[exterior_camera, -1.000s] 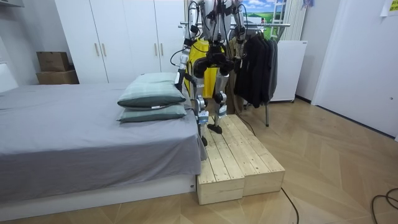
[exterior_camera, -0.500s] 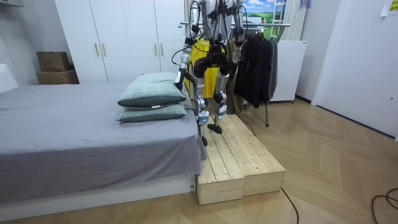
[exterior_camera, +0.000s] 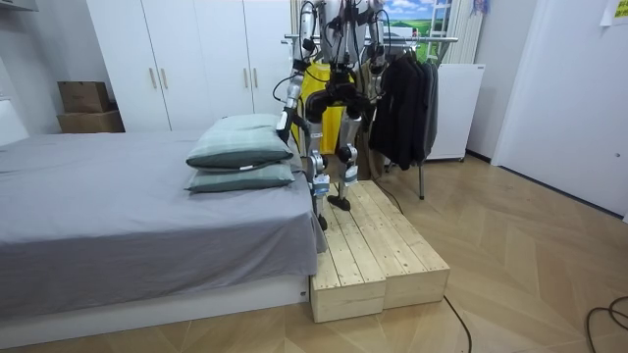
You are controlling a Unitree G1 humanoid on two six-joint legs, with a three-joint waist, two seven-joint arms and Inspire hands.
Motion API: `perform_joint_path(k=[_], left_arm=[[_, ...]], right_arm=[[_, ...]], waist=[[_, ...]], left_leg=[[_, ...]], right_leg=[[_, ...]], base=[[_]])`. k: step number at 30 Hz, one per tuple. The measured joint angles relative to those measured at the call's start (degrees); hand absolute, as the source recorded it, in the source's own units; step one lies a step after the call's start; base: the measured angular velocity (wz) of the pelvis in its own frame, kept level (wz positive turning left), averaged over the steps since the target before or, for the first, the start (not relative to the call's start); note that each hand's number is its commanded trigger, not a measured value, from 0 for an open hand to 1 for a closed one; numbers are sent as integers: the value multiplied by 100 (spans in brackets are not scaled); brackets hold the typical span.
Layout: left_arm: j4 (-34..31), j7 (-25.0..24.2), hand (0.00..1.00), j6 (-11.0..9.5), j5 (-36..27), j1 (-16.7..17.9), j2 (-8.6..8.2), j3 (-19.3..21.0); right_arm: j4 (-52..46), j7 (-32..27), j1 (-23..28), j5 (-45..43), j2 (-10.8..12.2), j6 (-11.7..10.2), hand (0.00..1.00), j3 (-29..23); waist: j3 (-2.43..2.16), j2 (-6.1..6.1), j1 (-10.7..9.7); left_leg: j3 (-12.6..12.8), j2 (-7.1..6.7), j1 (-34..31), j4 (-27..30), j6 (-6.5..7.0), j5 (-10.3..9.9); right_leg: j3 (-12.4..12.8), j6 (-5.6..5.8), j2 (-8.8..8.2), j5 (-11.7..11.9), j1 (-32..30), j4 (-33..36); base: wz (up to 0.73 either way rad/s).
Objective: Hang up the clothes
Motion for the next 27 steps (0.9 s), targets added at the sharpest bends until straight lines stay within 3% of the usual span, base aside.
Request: perform_joint_path(k=[27], left_arm=[[12,379,0,-12,-238,-55,-152,-205]], right_arm=[[-20,-199,-7,1,-2,2,0,227]], waist=[[2,-1,10]], left_leg=[[-30,13,-34,1,-10,-4]], right_leg=[[-50,-30,-14,16,8,-57]], base=[[0]])
